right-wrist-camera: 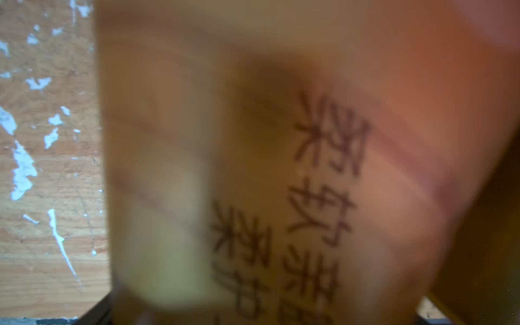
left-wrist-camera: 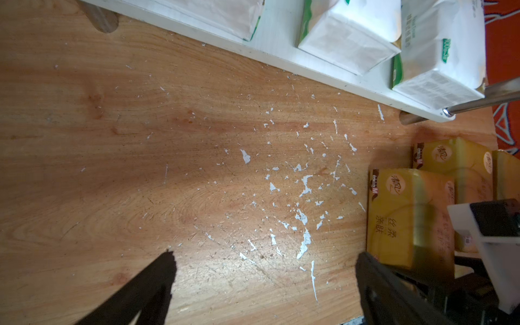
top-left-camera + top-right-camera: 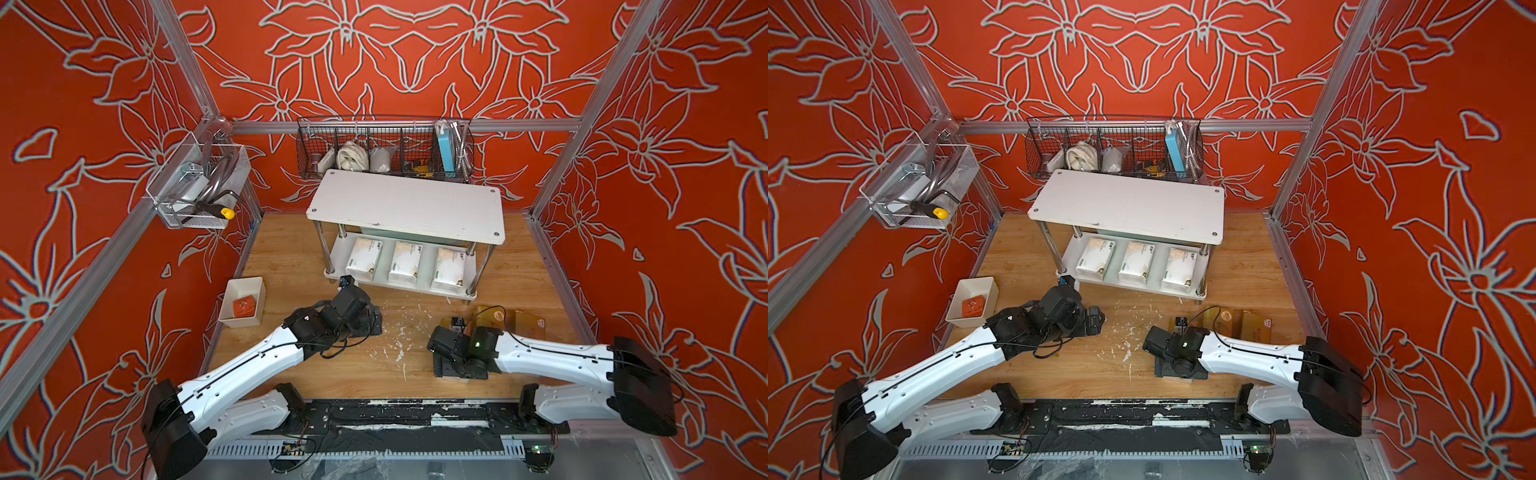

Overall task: Place the tissue boxes on the shelf by color
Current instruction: Pick up the box of tissues from the center of the board.

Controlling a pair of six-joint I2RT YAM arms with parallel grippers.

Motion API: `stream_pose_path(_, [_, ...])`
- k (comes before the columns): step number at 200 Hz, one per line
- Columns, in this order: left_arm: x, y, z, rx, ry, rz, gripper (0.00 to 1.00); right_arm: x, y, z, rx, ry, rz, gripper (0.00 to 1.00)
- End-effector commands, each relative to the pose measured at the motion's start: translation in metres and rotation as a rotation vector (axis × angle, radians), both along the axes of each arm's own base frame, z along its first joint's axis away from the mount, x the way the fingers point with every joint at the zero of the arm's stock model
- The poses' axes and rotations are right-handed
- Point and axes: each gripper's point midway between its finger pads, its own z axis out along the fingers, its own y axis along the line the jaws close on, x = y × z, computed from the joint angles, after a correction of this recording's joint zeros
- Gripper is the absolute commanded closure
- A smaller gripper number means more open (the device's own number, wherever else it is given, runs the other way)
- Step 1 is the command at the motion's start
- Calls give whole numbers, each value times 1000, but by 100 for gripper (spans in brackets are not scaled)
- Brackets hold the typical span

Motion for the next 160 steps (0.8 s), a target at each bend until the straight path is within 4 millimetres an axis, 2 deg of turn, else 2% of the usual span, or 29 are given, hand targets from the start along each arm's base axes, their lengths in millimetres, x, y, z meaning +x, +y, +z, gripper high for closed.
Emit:
stream_pose_path(1, [-1,3,1,-8,-12,-3,1,-6,-2,-4,-3,20,14,15])
stream_pose_path(47, [-1,6,2,-9,-13,0,1,-12,-1,21,51,17,58,31])
stream_pose_path(104, [0,4,15,-9,-24,-23,1,-24,6,78,115,22,179,30])
stream_pose_path(113, [1,4,19,-12,-29,-27,1,-25,7,88,117,21,198,30])
stream_pose_path(120, [-1,5,31,-35,-59,-31,1,-27,8,97,123,21,214,30])
stream_pose_path(160, [3,4,55,-41,-92,-46,1,-32,22,144,193,7,289,30])
